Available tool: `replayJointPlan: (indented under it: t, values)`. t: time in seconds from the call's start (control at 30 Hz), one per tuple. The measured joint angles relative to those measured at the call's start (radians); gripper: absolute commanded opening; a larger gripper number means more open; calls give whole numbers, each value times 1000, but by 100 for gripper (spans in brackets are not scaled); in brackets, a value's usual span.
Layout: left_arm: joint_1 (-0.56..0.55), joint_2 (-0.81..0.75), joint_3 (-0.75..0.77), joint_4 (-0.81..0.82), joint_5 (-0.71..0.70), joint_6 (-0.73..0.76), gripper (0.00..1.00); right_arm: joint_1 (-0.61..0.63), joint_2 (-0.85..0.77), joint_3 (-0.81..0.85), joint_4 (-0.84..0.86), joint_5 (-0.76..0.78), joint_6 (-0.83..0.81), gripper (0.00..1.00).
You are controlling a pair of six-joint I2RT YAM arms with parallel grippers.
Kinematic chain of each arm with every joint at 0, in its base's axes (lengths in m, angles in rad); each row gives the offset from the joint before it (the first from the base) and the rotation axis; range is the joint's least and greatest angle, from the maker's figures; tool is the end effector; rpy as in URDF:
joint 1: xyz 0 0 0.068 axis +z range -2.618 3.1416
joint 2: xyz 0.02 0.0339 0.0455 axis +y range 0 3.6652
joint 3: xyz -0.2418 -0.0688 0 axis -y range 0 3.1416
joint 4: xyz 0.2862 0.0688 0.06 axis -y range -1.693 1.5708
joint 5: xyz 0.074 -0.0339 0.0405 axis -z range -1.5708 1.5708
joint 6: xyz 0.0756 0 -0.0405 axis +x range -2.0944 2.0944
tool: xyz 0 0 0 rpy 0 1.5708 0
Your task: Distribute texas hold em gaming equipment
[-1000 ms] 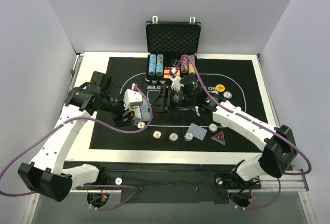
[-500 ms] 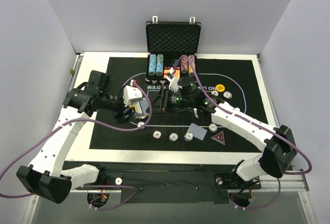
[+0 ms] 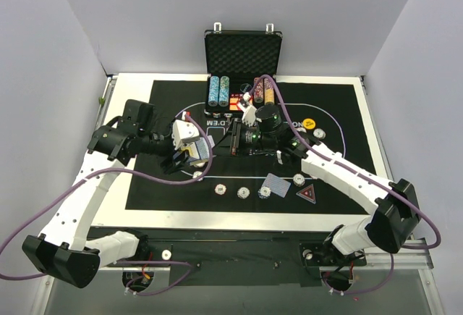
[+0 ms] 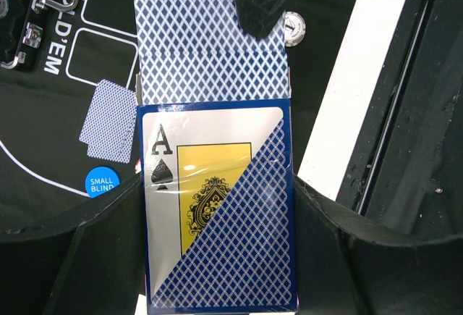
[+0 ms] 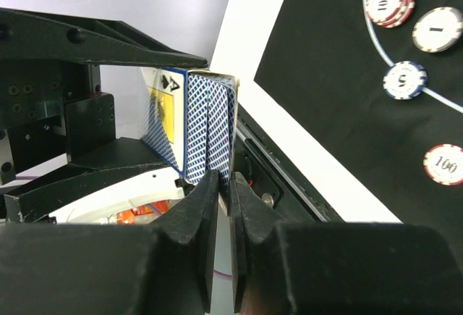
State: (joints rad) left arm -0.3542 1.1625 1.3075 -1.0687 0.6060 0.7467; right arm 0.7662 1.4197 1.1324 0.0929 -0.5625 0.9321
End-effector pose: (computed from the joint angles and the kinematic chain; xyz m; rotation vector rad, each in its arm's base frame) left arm 0.2482 -0.1377 0.3275 1.4336 1.8667 -0.5647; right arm 0.2678 0.3136 0.3023 -0.3122 2.0615 1.6395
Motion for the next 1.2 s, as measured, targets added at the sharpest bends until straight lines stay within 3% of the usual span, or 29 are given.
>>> replayJointPlan:
  t: [0.43, 1.2]
  values:
    - [0, -2, 0, 10, 9, -14, 0, -26, -16, -2, -68, 26, -61, 33]
    - [0, -32, 0, 11, 69, -32, 0, -73, -94, -2, -136, 48, -69, 41]
